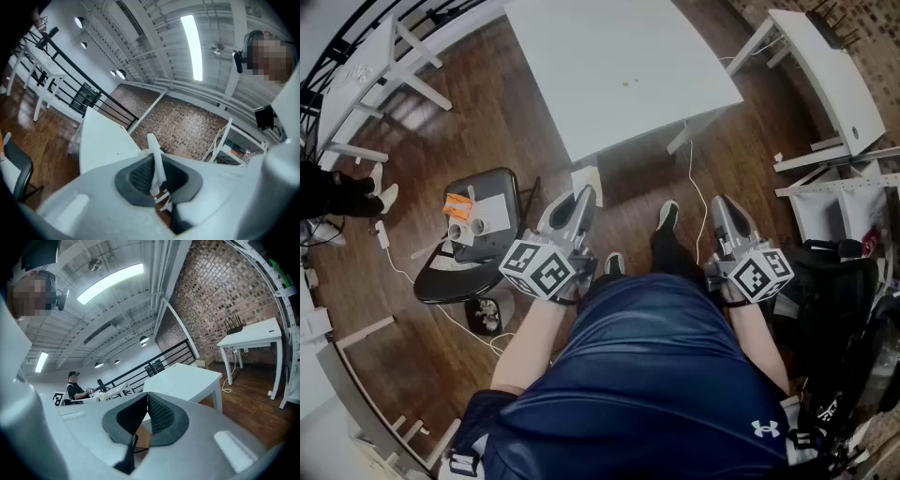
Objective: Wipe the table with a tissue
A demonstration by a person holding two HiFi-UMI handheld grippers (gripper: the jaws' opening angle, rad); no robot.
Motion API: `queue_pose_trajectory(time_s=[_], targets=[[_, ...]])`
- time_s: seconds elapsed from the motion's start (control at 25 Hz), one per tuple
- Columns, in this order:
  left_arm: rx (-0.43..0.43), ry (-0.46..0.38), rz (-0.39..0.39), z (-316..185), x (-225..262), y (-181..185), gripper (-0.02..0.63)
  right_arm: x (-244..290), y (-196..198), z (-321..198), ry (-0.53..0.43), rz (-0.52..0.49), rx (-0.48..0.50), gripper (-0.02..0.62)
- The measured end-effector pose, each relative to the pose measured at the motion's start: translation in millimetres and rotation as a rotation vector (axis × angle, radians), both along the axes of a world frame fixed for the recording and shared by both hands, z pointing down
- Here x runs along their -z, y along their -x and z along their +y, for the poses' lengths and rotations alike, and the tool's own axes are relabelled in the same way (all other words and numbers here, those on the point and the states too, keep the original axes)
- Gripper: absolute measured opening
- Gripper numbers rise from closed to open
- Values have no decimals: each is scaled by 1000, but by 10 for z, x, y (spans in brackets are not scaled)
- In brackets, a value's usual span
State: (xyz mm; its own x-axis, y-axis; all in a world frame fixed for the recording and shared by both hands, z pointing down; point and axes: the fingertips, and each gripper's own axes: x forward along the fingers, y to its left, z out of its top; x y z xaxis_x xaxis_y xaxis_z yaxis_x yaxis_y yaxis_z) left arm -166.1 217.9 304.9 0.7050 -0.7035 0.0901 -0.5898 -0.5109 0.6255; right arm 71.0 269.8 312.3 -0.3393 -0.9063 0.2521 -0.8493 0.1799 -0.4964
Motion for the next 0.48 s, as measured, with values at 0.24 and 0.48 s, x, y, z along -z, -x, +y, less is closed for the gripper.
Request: queue_pose_trajectory(time_s=[0.24, 0.48], targets=[[81, 36, -57, -417, -131, -296, 17, -223, -290, -629, 9, -52, 81, 11], [135, 95, -92, -1010, -245, -767, 17, -374, -493, -1428, 33, -95, 204, 11]])
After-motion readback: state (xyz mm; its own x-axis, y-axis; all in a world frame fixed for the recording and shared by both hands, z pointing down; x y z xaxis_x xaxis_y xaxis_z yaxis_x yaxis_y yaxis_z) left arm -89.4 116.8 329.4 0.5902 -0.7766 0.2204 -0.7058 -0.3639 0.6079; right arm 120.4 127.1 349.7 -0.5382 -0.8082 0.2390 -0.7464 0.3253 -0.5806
